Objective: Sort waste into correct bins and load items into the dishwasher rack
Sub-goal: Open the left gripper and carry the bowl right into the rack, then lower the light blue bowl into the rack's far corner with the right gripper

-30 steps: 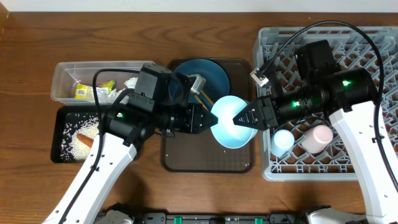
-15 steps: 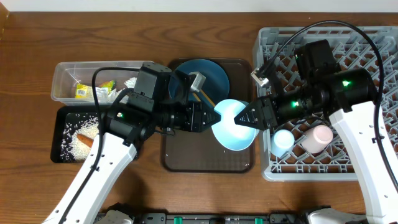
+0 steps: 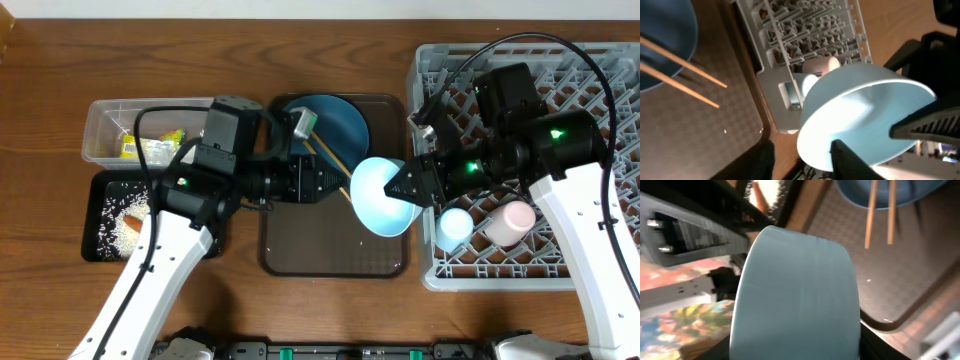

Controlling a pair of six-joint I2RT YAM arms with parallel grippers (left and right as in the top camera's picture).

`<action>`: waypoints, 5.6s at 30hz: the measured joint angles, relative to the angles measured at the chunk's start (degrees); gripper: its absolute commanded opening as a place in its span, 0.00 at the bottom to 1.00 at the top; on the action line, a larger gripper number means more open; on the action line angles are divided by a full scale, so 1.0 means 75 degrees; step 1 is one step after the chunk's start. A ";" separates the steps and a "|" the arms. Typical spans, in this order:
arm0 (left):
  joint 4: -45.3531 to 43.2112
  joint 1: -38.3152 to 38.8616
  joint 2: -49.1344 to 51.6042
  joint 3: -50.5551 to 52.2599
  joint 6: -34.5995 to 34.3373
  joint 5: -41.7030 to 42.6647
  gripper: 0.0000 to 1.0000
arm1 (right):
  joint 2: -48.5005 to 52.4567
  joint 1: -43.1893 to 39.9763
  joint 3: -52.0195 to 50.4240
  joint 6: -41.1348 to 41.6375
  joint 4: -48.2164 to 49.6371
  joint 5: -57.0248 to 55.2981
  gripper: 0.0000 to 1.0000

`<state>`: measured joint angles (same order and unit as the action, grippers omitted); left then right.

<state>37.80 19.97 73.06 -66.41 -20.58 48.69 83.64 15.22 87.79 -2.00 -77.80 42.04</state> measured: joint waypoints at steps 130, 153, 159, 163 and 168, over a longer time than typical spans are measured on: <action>0.0099 -0.0012 0.0000 0.0000 -0.0020 -0.0026 0.96 | 0.2145 -0.0793 0.0093 0.1679 0.4669 -0.8035 0.40; 0.0099 -0.0012 0.0000 0.0000 -0.0020 -0.0026 0.96 | 0.2043 -0.1652 0.0093 0.1574 0.4109 -0.6936 0.56; 0.0099 -0.0012 0.0000 0.0000 -0.0020 -0.0026 0.96 | 0.2197 -0.2366 0.0093 0.1784 0.4127 -0.5692 0.45; 0.0099 -0.0012 0.0000 0.0000 -0.0020 -0.0026 0.96 | 0.2646 -0.2535 0.0093 0.1801 0.4173 -0.4960 0.38; 0.0099 -0.0012 0.0000 0.0000 -0.0020 -0.0026 0.96 | 0.3209 -0.2535 0.0090 0.1722 0.4223 -0.4348 0.12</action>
<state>38.54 19.88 73.06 -66.41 -20.73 48.49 107.70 -3.79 88.47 10.92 -46.13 9.43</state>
